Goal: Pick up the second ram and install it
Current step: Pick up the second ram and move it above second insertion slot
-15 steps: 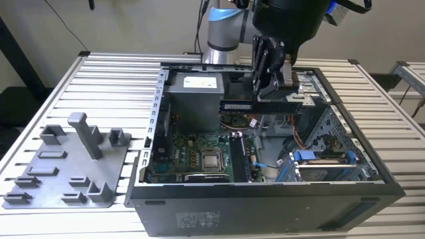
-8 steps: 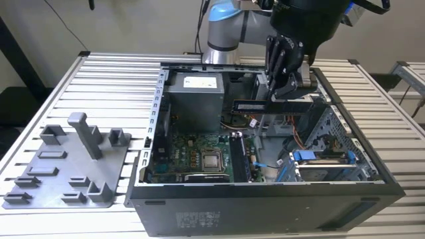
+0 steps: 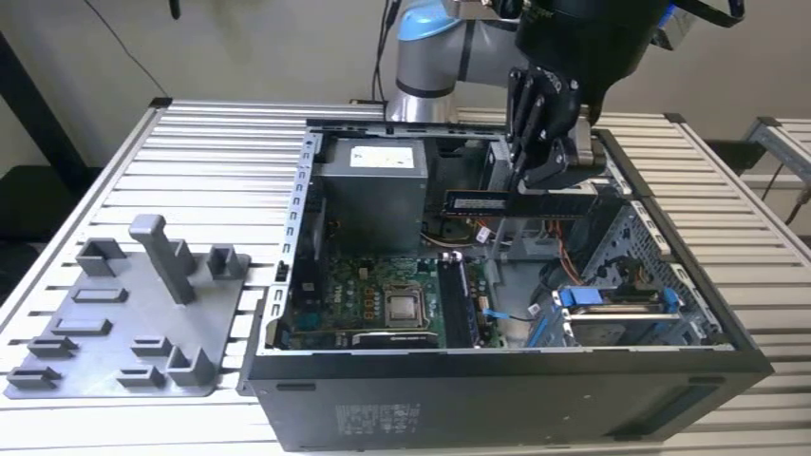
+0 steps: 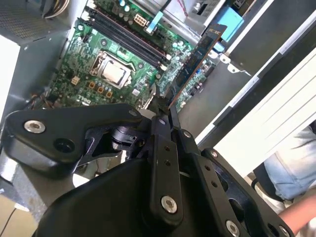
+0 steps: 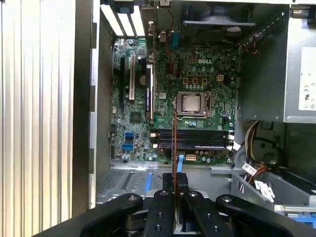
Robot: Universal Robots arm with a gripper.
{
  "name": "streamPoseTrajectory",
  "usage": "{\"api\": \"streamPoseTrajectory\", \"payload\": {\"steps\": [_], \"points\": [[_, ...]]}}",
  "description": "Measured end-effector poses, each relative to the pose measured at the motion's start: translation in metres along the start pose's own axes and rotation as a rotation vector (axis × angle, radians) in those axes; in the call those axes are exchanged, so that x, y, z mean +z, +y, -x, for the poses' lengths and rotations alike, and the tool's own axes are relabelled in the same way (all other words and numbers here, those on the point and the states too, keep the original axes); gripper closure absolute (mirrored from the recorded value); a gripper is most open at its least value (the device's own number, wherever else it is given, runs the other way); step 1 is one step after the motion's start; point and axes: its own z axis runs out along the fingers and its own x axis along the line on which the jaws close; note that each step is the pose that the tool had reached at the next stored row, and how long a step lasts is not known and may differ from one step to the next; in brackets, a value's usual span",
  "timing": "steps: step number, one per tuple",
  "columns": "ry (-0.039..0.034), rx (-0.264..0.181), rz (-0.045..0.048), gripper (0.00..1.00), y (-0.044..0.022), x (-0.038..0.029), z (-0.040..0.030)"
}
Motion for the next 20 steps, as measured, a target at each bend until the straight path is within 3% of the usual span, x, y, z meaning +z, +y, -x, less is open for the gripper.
{"api": "streamPoseTrajectory", "payload": {"steps": [6,20], "points": [[0.0000,0.000,0.0000,0.86,0.0000,-0.0001,0.0143],[-0.0001,0.000,-0.0001,0.86,0.0011,-0.0001,0.0627]]}}
